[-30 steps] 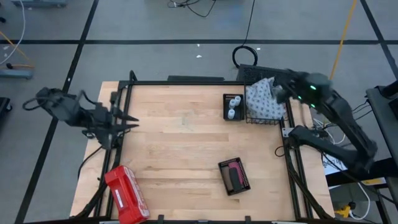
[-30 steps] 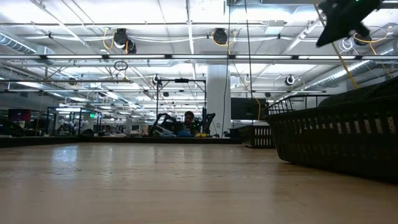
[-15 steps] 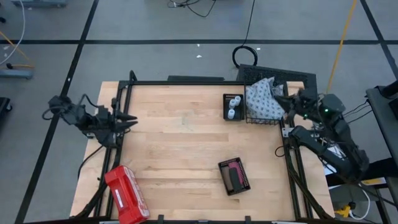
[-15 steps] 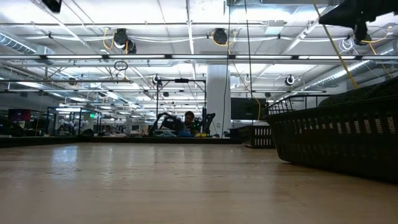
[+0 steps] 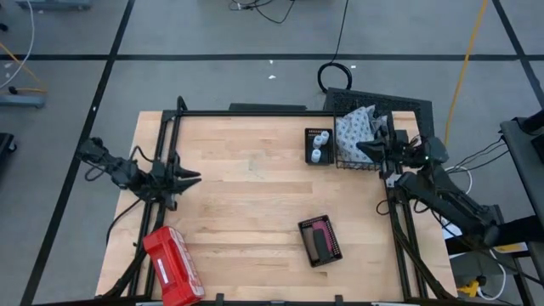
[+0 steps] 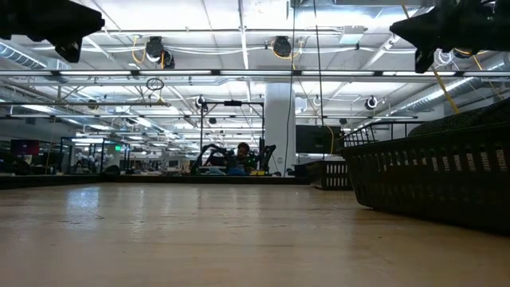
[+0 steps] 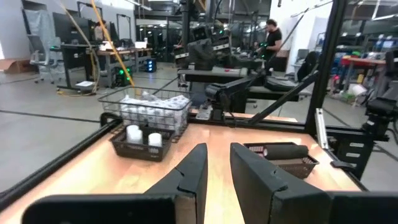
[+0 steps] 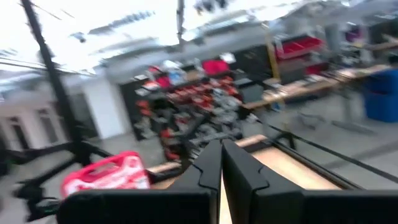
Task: Pick & Place Medicine items
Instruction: Return to Home Position
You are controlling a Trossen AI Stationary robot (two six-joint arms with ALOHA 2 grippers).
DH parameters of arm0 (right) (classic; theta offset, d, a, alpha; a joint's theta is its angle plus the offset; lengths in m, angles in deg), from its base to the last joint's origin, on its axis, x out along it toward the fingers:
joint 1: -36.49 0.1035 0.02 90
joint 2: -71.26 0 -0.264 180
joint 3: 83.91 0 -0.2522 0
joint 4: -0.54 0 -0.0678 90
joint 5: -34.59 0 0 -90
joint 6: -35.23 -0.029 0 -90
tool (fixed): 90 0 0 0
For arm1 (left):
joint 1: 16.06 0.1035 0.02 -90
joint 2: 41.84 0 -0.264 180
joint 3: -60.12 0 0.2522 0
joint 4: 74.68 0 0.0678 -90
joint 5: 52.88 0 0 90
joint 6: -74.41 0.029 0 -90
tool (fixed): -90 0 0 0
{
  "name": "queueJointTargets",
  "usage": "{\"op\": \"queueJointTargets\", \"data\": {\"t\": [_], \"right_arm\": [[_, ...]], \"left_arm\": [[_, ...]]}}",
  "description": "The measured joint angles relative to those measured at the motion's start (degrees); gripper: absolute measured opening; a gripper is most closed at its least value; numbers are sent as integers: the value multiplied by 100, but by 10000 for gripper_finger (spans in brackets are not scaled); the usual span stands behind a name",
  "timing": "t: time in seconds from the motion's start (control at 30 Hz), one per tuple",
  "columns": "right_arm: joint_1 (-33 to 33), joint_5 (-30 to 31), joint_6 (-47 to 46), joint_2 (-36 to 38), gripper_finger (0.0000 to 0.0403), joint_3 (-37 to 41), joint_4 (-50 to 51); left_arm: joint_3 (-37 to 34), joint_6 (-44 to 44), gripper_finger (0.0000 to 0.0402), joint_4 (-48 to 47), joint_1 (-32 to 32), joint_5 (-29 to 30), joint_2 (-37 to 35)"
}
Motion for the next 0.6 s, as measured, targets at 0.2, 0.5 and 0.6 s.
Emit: {"op": "queueJointTargets", "data": {"t": [0.2, 0.5, 0.6], "right_arm": [[689, -28, -351, -2, 4, 932, -1769], [2131, 980, 79, -13, 4, 1646, -2365], [2774, 1674, 412, -107, 4, 1653, -2017]], "left_arm": [[-525, 50, 76, 557, 47, -261, -165], [-871, 86, 76, 809, 533, -682, -590], [-871, 97, 76, 751, 695, -759, -593]]}}
